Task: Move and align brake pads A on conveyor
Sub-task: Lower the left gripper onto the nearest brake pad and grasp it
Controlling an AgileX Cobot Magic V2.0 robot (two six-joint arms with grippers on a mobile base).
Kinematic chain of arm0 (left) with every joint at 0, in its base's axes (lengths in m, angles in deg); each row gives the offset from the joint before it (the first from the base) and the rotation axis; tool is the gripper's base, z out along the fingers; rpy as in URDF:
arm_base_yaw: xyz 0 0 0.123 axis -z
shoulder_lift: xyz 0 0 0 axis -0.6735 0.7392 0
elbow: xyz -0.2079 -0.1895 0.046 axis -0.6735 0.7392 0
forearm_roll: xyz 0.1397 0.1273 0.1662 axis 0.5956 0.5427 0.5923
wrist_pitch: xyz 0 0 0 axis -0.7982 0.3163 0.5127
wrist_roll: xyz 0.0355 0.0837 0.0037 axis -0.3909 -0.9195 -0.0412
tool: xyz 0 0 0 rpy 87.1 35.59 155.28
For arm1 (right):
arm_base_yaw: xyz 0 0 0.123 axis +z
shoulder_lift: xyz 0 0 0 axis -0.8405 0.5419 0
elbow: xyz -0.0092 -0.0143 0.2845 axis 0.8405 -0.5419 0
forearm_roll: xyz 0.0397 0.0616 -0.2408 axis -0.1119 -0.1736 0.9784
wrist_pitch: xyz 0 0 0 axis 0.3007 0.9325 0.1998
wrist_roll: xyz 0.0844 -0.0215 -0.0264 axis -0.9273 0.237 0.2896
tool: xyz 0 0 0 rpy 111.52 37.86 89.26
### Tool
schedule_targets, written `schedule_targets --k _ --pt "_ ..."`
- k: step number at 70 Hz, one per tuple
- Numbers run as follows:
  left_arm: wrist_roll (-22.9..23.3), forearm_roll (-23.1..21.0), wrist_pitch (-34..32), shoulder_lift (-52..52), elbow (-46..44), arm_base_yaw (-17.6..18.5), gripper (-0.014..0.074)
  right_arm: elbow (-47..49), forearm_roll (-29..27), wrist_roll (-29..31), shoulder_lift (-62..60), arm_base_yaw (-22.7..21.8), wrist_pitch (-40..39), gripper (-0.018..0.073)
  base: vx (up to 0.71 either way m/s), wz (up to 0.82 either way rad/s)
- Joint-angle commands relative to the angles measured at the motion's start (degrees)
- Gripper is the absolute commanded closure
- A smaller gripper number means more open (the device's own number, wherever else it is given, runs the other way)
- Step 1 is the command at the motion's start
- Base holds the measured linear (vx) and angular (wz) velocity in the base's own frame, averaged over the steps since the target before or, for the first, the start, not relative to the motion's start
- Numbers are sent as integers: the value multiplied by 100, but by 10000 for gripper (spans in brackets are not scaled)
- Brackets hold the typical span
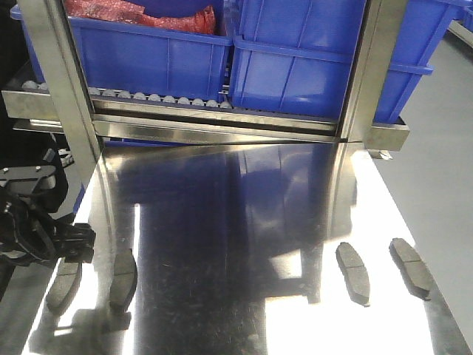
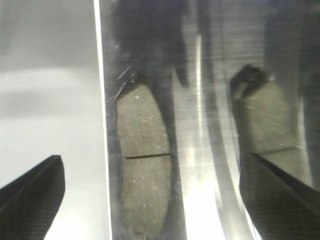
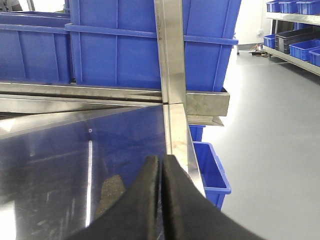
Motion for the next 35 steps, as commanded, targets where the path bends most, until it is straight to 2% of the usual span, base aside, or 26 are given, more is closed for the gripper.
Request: schedule_targets --k 1,22,35 --pt "101 7 -63 -18 -175 42 -56 -36 26 57 -58 -2 -437 563 0 0" --pt "83 41 -75 414 -175 42 -39 -36 26 57 -58 -2 -437 563 0 0" --pt "47 35 -76 532 -175 42 2 -36 26 57 -58 -2 -437 563 0 0"
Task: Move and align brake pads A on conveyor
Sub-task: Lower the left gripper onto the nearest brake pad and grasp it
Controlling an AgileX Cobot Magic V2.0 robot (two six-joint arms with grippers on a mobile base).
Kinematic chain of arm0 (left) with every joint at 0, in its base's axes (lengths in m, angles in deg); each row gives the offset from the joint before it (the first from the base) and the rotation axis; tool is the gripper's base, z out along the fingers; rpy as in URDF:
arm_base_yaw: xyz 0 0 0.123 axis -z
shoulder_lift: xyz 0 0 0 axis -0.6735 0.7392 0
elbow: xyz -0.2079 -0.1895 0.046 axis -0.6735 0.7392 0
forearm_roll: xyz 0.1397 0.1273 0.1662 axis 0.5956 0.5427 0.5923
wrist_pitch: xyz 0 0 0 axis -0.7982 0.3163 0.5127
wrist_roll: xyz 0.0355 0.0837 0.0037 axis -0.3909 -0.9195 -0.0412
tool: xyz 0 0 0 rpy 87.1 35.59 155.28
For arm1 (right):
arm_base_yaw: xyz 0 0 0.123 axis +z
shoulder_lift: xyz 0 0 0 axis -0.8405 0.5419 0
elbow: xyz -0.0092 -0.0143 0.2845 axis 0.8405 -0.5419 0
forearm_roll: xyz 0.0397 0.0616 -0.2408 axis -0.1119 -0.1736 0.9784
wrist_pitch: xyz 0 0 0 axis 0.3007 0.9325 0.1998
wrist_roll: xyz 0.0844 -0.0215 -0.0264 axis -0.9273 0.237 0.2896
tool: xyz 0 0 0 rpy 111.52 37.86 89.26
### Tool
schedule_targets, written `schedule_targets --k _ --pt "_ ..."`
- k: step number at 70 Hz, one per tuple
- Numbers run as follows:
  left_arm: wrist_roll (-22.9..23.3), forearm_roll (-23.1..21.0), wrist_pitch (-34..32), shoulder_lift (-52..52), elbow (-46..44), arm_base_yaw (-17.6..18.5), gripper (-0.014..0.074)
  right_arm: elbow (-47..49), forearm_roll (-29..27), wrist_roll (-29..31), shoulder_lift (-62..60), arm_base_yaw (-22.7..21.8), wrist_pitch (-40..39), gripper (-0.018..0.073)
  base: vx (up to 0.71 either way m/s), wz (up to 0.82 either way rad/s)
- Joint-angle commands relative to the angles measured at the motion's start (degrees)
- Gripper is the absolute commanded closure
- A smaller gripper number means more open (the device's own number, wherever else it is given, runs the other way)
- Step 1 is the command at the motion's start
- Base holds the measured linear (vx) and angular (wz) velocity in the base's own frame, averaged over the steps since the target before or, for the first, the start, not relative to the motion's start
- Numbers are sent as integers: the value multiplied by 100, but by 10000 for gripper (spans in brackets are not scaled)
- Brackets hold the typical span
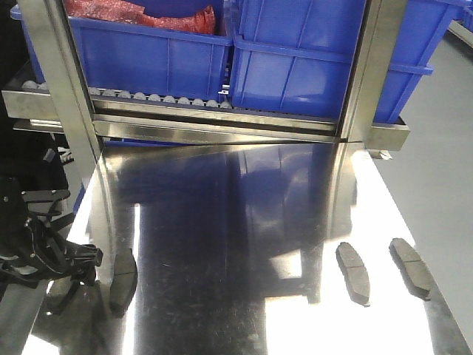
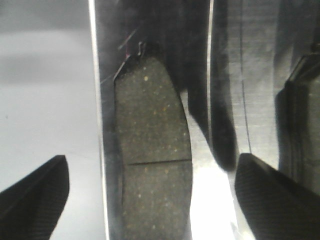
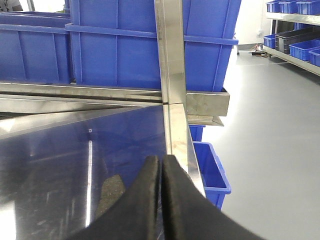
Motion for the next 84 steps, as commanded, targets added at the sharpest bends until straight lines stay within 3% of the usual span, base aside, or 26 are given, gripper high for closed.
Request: schedule_targets --k 1,23,57,84 --pt "19 -26 -87 -188 -170 42 7 -36 26 57 -58 -2 -437 563 0 0" --pt "13 -20 -191 -184 -170 42 125 -36 26 57 -58 -2 -437 563 0 0" --pt "-117 -20 -239 -184 -170 42 479 -36 26 57 -58 -2 -437 563 0 0" --pt "-141 -25 -774 -949 237 42 496 -36 26 57 -58 -2 -437 563 0 0"
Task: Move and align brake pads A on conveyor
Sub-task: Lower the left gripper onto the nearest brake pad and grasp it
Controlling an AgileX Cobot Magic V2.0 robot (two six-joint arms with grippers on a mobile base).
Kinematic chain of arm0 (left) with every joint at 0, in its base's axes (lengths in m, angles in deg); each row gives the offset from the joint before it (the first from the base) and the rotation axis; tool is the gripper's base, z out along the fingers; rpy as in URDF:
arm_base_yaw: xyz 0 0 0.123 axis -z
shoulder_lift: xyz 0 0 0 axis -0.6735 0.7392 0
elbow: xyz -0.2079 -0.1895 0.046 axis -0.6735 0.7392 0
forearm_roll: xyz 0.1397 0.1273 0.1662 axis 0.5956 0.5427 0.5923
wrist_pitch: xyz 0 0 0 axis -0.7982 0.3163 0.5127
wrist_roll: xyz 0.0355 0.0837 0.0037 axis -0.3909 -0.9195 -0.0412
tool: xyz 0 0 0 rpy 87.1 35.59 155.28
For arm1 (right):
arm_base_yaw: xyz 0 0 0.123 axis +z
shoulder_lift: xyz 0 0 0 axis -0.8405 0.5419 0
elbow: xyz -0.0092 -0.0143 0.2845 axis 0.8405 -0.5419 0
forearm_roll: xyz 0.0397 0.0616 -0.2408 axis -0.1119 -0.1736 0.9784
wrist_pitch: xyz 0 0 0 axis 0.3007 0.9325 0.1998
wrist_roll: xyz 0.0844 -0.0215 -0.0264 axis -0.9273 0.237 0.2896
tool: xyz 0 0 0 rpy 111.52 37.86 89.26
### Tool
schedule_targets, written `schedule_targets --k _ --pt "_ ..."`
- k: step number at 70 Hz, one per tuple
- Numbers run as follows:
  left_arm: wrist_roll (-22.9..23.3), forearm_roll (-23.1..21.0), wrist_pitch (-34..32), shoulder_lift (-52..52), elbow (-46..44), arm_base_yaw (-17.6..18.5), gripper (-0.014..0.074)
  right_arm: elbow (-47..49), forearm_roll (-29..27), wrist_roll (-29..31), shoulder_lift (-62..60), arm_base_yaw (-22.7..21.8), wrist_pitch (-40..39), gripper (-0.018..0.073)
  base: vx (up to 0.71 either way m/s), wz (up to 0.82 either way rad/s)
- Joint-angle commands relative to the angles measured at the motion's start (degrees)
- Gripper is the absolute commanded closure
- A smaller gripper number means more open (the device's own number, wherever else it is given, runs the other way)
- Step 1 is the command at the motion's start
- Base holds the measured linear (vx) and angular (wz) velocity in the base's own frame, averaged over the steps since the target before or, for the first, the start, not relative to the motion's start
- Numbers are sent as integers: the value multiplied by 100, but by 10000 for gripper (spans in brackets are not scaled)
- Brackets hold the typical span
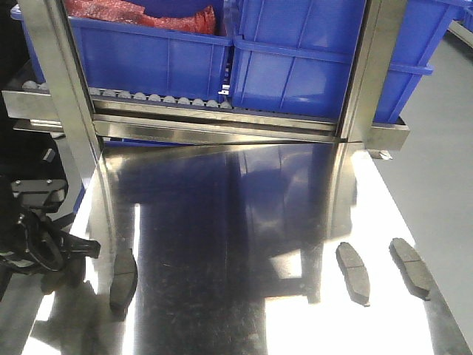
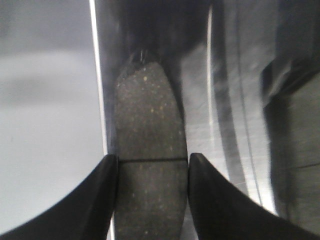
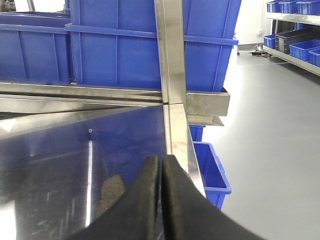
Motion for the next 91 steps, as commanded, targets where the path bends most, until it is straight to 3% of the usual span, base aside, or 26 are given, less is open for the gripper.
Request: schedule_targets --k 1,20,63,91 --pt "-3 -70 -376 -612 107 42 496 -36 26 57 -58 -2 -437 563 0 0" --pt "8 -75 -834 -1712 884 42 496 -36 26 57 -58 -2 -437 563 0 0" --pt "-99 -74 -729 -2658 977 42 496 -36 26 57 -58 -2 -437 563 0 0" --pt "-96 -81 -1548 -4701 2579 42 496 -36 26 57 -58 -2 -437 563 0 0"
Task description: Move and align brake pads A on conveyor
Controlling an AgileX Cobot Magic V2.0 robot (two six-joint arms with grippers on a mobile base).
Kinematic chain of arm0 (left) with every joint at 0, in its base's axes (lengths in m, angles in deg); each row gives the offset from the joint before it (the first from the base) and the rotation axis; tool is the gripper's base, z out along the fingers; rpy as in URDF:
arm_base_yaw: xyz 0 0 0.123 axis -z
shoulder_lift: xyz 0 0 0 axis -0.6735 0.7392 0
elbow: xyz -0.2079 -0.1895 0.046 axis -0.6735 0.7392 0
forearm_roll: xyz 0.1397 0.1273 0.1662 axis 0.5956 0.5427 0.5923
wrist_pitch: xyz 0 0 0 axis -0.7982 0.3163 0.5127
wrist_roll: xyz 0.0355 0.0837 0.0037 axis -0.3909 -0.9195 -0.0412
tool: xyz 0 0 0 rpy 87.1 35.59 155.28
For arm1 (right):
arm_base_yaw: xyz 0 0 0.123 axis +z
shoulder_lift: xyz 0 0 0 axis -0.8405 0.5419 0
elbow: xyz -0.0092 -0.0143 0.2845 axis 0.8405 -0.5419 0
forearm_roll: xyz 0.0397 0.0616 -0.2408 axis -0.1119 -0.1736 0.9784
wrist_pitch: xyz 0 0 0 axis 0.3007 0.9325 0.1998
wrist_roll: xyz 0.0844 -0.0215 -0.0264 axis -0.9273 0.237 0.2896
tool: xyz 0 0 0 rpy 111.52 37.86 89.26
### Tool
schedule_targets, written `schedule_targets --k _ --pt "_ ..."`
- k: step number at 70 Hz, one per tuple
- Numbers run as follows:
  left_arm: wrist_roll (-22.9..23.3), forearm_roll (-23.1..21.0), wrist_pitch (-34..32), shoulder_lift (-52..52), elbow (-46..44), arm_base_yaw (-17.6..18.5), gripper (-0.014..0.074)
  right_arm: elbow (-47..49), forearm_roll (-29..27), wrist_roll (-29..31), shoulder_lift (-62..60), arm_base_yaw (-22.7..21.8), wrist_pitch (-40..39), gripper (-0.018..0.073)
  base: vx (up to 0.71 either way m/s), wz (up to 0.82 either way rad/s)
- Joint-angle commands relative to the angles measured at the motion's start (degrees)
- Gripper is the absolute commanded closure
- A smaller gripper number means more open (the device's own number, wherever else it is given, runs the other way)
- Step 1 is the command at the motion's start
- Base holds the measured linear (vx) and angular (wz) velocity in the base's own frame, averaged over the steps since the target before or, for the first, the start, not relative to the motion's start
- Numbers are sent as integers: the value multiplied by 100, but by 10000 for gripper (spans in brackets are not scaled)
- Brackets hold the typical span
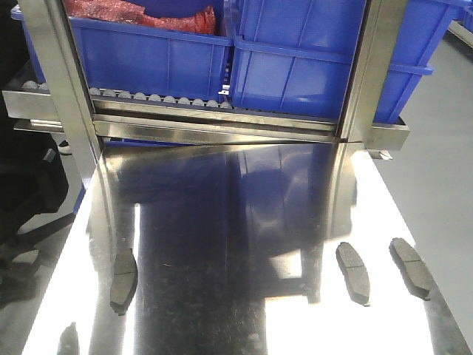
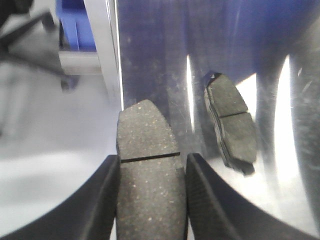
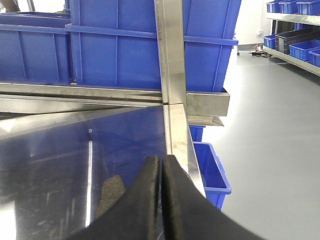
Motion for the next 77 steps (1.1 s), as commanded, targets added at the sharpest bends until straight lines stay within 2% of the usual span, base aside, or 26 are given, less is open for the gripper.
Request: schedule_targets --k 1,11,24,37,77 --pt "-7 -84 -606 -638 202 42 496 -36 26 57 -58 -2 -432 563 0 0" --pt "-7 -117 -682 -1281 403 42 496 -36 26 57 -58 -2 -432 563 0 0" --pt "-7 -117 -444 -1668 415 42 496 -36 26 57 -58 -2 -432 563 0 0" --pt "-7 -117 -222 -1715 415 42 496 -36 26 57 -58 -2 -432 563 0 0" --pt "-7 -117 -219 -1715 415 42 496 -36 34 102 -58 -2 -439 563 0 0"
